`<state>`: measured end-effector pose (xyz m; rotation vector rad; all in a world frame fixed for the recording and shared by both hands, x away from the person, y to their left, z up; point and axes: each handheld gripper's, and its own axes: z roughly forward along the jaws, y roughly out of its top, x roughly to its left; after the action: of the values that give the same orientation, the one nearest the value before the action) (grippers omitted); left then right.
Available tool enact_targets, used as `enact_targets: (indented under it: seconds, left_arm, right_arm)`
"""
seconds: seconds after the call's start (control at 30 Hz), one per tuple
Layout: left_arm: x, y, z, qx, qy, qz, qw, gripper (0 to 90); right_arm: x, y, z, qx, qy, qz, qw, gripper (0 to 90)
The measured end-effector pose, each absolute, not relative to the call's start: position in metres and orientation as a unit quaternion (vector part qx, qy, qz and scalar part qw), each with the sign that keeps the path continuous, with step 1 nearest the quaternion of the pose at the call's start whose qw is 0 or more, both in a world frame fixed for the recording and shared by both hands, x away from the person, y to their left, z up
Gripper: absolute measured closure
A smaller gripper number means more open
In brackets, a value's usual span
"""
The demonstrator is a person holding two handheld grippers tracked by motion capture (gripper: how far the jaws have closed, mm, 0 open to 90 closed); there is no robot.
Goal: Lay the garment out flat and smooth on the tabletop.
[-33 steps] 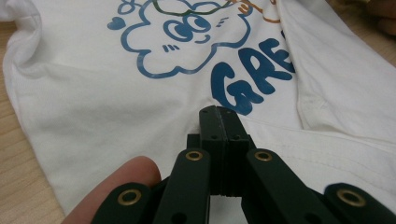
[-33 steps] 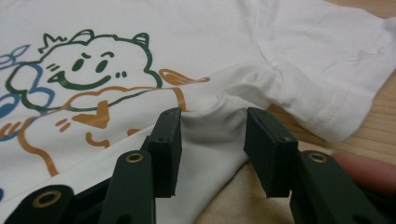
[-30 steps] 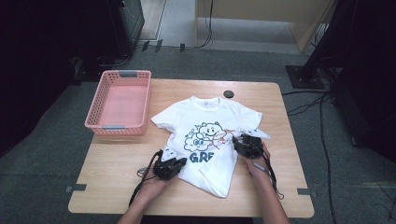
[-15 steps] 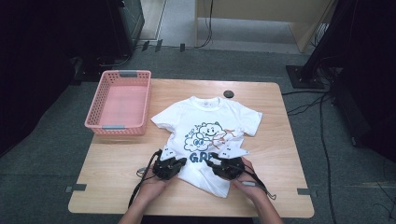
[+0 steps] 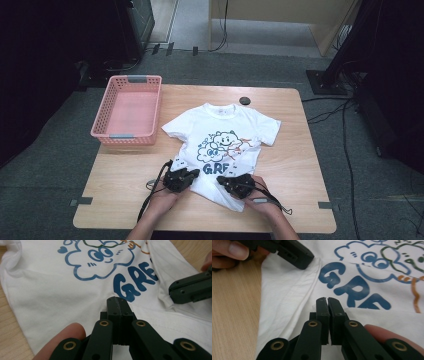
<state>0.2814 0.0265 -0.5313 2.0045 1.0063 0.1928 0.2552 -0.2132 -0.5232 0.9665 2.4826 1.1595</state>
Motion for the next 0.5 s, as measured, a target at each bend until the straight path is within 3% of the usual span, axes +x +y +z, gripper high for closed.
enact_targets:
  seconds: [0.5]
  left_arm:
    - [0.246, 0.056, -0.517, 0.788, 0.334, 0.074, 0.512, 90.0]
  right_arm:
    - [0.209, -0.309, -0.497, 0.437, 0.777, 0.411, 0.192, 88.8]
